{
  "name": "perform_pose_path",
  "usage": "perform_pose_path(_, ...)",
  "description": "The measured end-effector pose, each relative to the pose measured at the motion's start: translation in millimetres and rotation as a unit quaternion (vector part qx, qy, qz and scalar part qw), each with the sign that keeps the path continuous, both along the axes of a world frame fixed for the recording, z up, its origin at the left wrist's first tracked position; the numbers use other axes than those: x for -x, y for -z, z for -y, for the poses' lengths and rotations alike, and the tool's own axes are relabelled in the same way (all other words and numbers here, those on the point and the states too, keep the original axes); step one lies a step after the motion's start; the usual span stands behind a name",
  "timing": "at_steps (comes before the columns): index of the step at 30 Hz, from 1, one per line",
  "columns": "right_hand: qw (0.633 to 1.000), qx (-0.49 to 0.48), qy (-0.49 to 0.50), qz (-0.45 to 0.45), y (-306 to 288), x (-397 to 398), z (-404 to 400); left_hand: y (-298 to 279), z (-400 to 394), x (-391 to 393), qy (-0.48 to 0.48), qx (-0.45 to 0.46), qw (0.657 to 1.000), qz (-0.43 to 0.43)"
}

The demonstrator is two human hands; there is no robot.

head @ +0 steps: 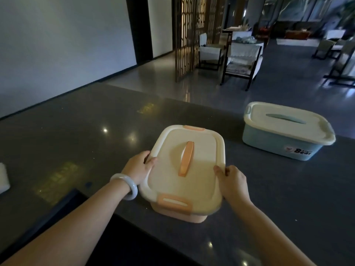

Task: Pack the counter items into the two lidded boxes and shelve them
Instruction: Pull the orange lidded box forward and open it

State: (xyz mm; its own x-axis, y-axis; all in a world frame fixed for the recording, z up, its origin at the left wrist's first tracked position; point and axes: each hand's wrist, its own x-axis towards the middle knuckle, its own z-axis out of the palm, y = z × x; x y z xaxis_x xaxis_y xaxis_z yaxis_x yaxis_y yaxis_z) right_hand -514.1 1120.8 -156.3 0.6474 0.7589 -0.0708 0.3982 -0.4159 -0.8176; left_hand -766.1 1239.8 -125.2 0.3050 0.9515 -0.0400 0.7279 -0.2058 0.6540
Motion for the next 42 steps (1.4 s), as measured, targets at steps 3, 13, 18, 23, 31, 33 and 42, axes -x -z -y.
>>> perform_pose_path(3,1.000,0.005,0.016,0.006,-1,13,-13,4,-19,10,0.009,0.010,1.000,0.000)
perform_pose_path(13,0.984,0.085,0.061,0.144,-29,50,0,-2,-32,20,0.097,-0.138,0.977,-0.127)
perform_pose_path(18,0.975,-0.028,-0.089,0.199,-41,105,27,1,-25,5,0.267,-0.179,0.935,-0.146)
perform_pose_path(23,0.958,-0.051,-0.194,0.206,-26,130,41,18,-26,-4,0.267,-0.163,0.931,-0.188)
perform_pose_path(31,0.980,-0.101,-0.078,0.153,-14,150,47,22,-26,-5,0.262,-0.144,0.939,-0.173)
perform_pose_path(33,0.985,-0.088,-0.068,0.132,-14,148,46,22,-27,-6,0.261,-0.144,0.938,-0.176)
perform_pose_path(42,0.983,-0.128,-0.081,0.103,-15,150,45,15,-23,-3,0.272,-0.138,0.932,-0.193)
